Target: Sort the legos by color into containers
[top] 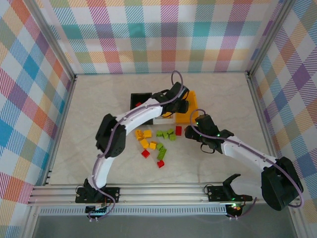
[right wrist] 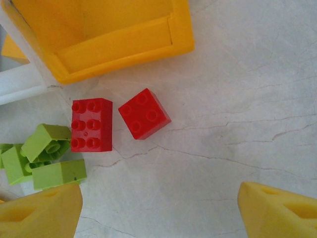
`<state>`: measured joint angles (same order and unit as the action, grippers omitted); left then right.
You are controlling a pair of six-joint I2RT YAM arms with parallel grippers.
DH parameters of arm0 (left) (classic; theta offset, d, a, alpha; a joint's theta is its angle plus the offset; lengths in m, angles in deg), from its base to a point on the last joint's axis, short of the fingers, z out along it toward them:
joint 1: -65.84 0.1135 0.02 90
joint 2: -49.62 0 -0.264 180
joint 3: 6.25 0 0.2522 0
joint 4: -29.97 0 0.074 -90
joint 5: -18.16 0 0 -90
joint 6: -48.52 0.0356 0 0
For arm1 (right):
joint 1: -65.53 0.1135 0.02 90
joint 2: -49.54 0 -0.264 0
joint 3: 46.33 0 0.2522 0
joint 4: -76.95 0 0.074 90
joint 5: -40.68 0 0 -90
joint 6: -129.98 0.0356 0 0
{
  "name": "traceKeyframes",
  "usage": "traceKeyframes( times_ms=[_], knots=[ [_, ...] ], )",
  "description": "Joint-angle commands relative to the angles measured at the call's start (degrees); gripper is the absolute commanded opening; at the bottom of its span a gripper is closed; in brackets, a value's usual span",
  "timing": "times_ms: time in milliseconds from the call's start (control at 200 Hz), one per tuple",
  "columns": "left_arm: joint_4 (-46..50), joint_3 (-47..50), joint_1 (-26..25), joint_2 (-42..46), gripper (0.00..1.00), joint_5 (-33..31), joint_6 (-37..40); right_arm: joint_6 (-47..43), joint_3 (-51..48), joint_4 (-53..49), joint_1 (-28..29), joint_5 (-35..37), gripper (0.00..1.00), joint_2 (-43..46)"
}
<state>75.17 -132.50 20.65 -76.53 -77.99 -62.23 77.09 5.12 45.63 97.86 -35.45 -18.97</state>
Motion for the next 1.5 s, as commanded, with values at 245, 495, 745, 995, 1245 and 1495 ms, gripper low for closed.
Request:
traceKeyframes(
  times_ms=[245, 495, 745, 995, 1245, 1495],
  knots=[
    [7.9, -18.7, 0.7, -9.3, 0.71, 4.7, -2.4, -0.4, -1.6, 2.3, 0.1, -4.9, 0.83, 0.3],
    [-5.4, 8.3, 0.7, 13.8, 1.00, 6.6, -5.7, -1.5, -0.5, 4.0, 7.0, -7.4, 0.83, -2.1],
    [-11.4, 49.7, -0.4, 49.3, 1.00, 1.4, -12.3, -0.2, 1.3, 6.9, 21.8, -7.9, 0.83, -8.2],
    [0.9, 71.4, -0.8, 77.5, 1.00, -7.0, -19.4, 1.3, 6.3, 4.8, 32.5, -4.5, 0.82, -16.9],
    [5.8, 77.5, -0.9, 85.4, 1.00, -9.9, -22.3, 2.5, 9.3, 3.4, 35.6, -1.9, 0.72, -23.3],
    [7.0, 77.1, -0.8, 85.2, 1.00, -12.5, -21.4, 2.2, 10.0, 4.1, 36.0, -2.1, 0.42, -23.4]
  ],
)
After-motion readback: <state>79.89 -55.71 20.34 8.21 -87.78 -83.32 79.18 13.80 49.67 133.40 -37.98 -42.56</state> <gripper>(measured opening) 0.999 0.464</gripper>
